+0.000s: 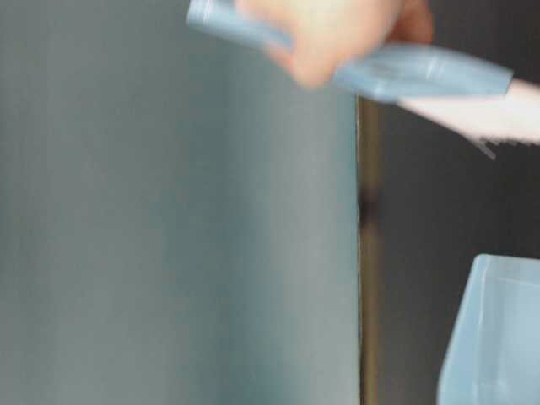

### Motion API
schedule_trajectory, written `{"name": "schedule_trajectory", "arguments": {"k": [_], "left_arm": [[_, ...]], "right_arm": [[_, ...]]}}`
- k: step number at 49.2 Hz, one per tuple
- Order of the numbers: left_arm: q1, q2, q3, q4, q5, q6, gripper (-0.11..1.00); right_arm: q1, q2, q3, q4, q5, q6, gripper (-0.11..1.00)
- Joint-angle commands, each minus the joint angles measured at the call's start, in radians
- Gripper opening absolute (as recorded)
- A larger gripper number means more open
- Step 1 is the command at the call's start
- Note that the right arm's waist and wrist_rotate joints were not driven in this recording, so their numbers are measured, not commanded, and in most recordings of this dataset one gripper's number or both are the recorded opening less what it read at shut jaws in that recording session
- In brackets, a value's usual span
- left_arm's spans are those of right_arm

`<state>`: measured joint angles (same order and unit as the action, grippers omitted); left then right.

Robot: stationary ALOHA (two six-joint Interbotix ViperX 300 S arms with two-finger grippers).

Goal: Hold the dustpan with the left arm, while a human hand uses a hand brush to gather screws into the dustpan.
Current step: 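Hold the dustpan steady with the left gripper while screws are brushed in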

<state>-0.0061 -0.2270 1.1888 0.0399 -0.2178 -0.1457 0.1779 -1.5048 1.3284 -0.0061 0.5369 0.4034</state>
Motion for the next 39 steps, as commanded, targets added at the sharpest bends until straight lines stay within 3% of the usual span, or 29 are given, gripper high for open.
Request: {"name": "schedule_trajectory", "arguments": {"k": [1,15,26,39], "left_arm": [[0.02,-0.032,0.025,0.005,-0.138,-0.003,0.3],[0.043,-0.005,0.054,0.005,-0.239,0.006,0.3],[0.031,0.141,-0.015,0.005,-0.106,0.002,0.3],[0.025,0.183,-0.025,0.005,-0.11,0.003,0.3]], "right_arm": [[0.0,0.006,-0.008,-0.003,-0.005,0.0,0.0],[0.0,0.006,-0.008,-0.003,-0.005,0.0,0.0],[0.0,0.005,-0.008,-0.003,-0.005,0.002,0.0],[0.0,0.005,-0.008,-0.003,-0.005,0.002,0.0]]}}
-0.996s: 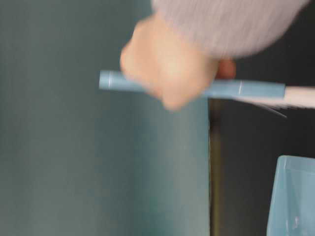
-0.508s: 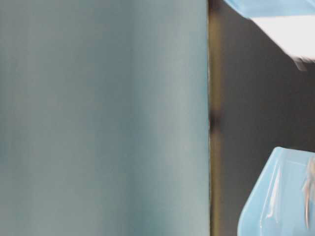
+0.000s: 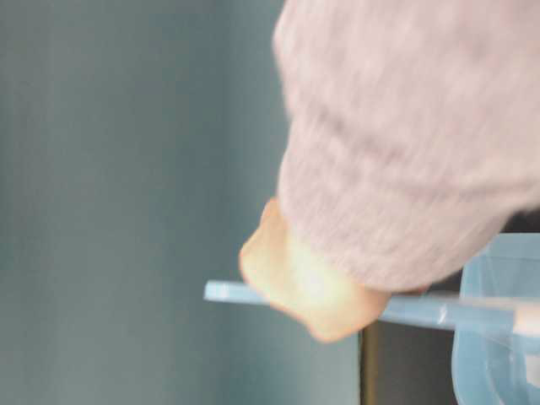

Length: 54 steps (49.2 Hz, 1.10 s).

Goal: Hold the dustpan with the left arm, while a human hand uses a hand brush to gather screws into the dustpan.
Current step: 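Hold the dustpan steady with the left gripper while screws are brushed in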

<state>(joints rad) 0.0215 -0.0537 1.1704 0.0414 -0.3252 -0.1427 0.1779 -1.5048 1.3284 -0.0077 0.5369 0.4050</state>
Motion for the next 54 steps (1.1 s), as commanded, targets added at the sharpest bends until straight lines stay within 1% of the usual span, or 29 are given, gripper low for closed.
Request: {"name": "schedule_trajectory", "arguments": {"k": [1,5,9,12,13,19,22,24,31,40,47,50,54], "left_arm": [[-0.005,0.009,-0.005,0.003,-0.006,-0.002,0.3],[-0.006,0.009,0.0,0.002,-0.031,-0.011,0.3],[-0.009,0.008,0.014,0.003,-0.091,-0.02,0.3],[-0.011,0.002,0.034,0.003,-0.169,-0.021,0.3],[-0.011,-0.002,0.044,0.003,-0.215,-0.023,0.3],[-0.006,-0.017,0.097,0.002,-0.399,-0.025,0.3],[-0.002,-0.017,0.112,0.002,-0.459,-0.025,0.3],[0.0,-0.015,0.117,0.002,-0.479,-0.025,0.3],[0.0,-0.009,0.112,0.003,-0.488,-0.025,0.3],[-0.003,0.017,0.101,0.003,-0.453,-0.025,0.3],[-0.006,0.021,0.097,0.003,-0.453,-0.026,0.3],[-0.006,0.023,0.097,0.003,-0.439,-0.025,0.3],[-0.006,0.032,0.091,0.003,-0.379,-0.025,0.3]], "right_arm": [[0.0,0.005,-0.008,-0.002,-0.005,0.0,0.0],[0.0,0.005,-0.008,-0.002,-0.005,-0.002,0.0],[0.0,0.005,-0.008,-0.002,-0.005,-0.002,0.0],[0.0,0.005,-0.008,-0.002,-0.005,-0.002,0.0],[0.0,0.006,-0.008,-0.002,-0.005,-0.002,0.0],[0.0,0.005,-0.008,-0.002,-0.005,-0.002,0.0],[0.0,0.005,-0.008,-0.002,-0.005,-0.002,0.0],[0.0,0.005,-0.008,-0.002,-0.005,-0.002,0.0],[0.0,0.005,-0.006,-0.002,-0.005,-0.002,0.0],[0.0,0.005,-0.008,-0.002,-0.005,0.0,0.0],[0.0,0.003,-0.008,-0.002,-0.005,-0.002,0.0],[0.0,0.003,-0.008,-0.002,-0.005,-0.002,0.0],[0.0,0.003,-0.008,-0.002,-0.005,-0.002,0.0]]}}
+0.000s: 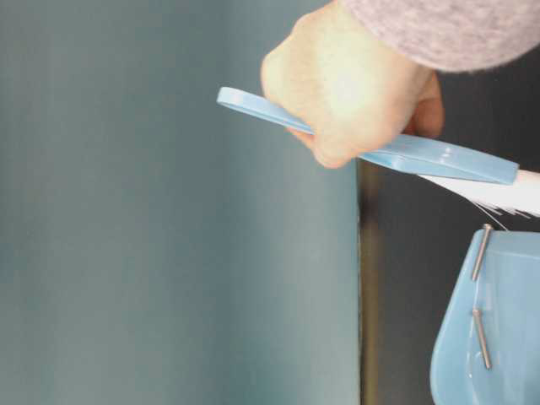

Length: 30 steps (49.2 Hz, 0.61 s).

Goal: Hold the dustpan with the left arm, while a human hand uses a hand brush to gather screws into the dustpan.
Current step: 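Hold the dustpan steady with the left gripper while screws are brushed in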

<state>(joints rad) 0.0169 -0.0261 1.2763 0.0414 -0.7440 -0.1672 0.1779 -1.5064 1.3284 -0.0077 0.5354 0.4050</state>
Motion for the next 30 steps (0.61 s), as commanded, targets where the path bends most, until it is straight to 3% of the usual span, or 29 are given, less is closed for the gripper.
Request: {"name": "schedule_trajectory", "arguments": {"k": [1,13,30], "left_arm": [[-0.003,0.003,-0.018,0.003,0.064,0.0,0.3],[-0.034,0.023,-0.092,0.003,0.288,0.017,0.3],[-0.034,0.058,-0.14,0.003,0.417,0.018,0.3]], "right_arm": [[0.0,0.005,-0.006,-0.002,-0.003,0.0,0.0],[0.0,0.005,-0.008,-0.002,-0.003,0.0,0.0],[0.0,0.005,-0.006,-0.002,-0.003,-0.002,0.0]]}}
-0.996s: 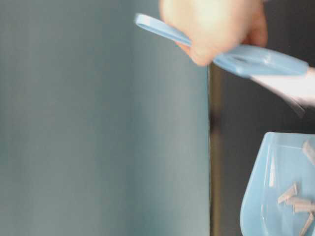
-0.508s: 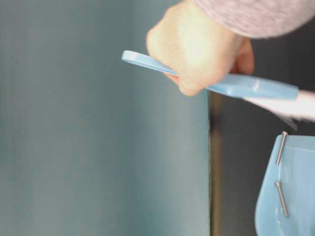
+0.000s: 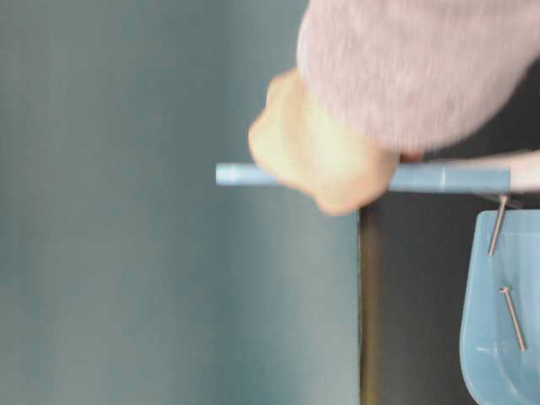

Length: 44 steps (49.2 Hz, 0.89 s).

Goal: Hold the dustpan with the left arm, while a human hand uses a hand brush to gather screws into the dustpan.
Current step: 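Hold the dustpan steady with the left gripper while screws are brushed in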

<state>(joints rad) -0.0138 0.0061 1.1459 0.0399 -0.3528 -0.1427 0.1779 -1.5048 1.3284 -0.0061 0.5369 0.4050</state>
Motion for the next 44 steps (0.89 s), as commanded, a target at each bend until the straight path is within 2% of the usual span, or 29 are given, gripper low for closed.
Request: {"name": "schedule_trajectory", "arguments": {"k": [1,19,23,31,44], "left_arm": [[-0.003,0.026,-0.008,0.005,0.028,-0.006,0.3],[0.0,0.023,0.015,0.005,0.02,-0.026,0.3],[0.0,0.021,0.04,0.005,-0.031,-0.048,0.3],[0.009,0.014,0.098,0.005,-0.218,-0.074,0.3],[0.012,0.037,0.084,0.005,-0.199,-0.091,0.3]], "right_arm": [[0.0,0.003,-0.008,-0.003,-0.005,0.0,0.0],[0.0,0.002,-0.008,-0.003,-0.005,-0.002,0.0],[0.0,0.002,-0.008,-0.003,-0.005,0.0,0.0],[0.0,0.002,-0.008,-0.005,-0.005,0.0,0.0],[0.0,0.002,-0.008,-0.003,-0.005,-0.002,0.0]]}}
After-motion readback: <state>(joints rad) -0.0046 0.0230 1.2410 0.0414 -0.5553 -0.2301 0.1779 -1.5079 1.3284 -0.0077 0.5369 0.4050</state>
